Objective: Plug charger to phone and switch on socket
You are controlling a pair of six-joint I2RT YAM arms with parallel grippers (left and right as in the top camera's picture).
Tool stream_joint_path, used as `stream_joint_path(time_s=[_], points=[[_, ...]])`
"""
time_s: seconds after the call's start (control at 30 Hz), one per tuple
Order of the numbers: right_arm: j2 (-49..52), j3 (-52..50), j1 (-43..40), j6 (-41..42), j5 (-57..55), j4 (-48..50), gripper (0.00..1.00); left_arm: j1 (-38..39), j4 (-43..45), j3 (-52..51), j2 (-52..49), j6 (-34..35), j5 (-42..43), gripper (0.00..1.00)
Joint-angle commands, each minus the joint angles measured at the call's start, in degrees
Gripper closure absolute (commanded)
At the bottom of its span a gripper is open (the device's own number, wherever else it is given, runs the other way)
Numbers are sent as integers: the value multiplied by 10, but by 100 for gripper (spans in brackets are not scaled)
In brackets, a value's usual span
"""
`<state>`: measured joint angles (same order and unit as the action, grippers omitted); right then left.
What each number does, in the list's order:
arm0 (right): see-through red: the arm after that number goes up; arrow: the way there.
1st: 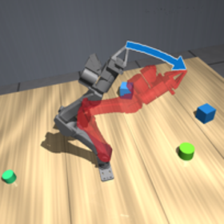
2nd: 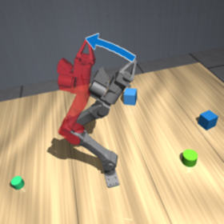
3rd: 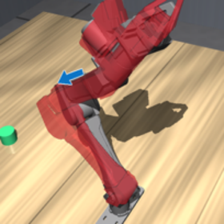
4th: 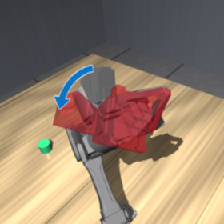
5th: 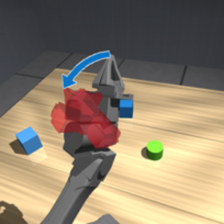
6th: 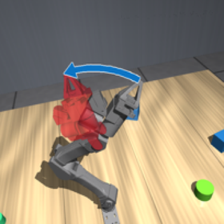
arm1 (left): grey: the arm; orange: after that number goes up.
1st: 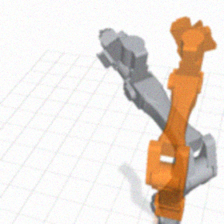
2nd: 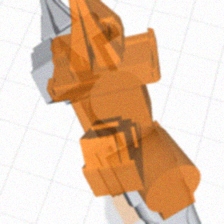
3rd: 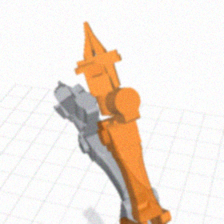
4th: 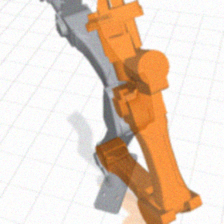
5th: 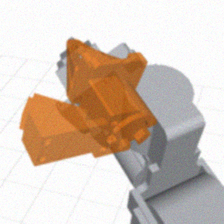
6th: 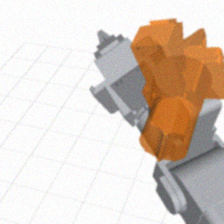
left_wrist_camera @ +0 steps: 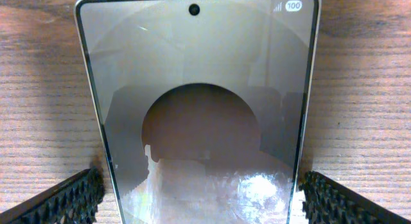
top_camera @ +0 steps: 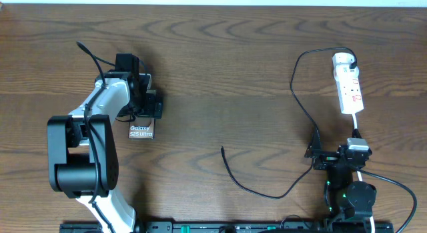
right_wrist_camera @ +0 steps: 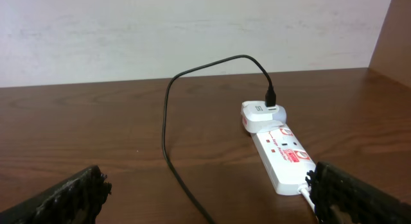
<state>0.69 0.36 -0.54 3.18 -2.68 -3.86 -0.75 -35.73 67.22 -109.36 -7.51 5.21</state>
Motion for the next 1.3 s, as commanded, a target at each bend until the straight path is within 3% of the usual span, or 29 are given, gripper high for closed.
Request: stream_joint_path(time_s=[0.0,0.8,1.27], points=[[-3,0,-3,-7,0,-2,1,-3,-11,8,-13,5,4,2],[-3,0,-3,-7,0,-2,1,-3,-23,9,-13,-2,3,1],[-3,0,-3,-7,0,-2,1,-3,-22,9,-13,-4,3,10]])
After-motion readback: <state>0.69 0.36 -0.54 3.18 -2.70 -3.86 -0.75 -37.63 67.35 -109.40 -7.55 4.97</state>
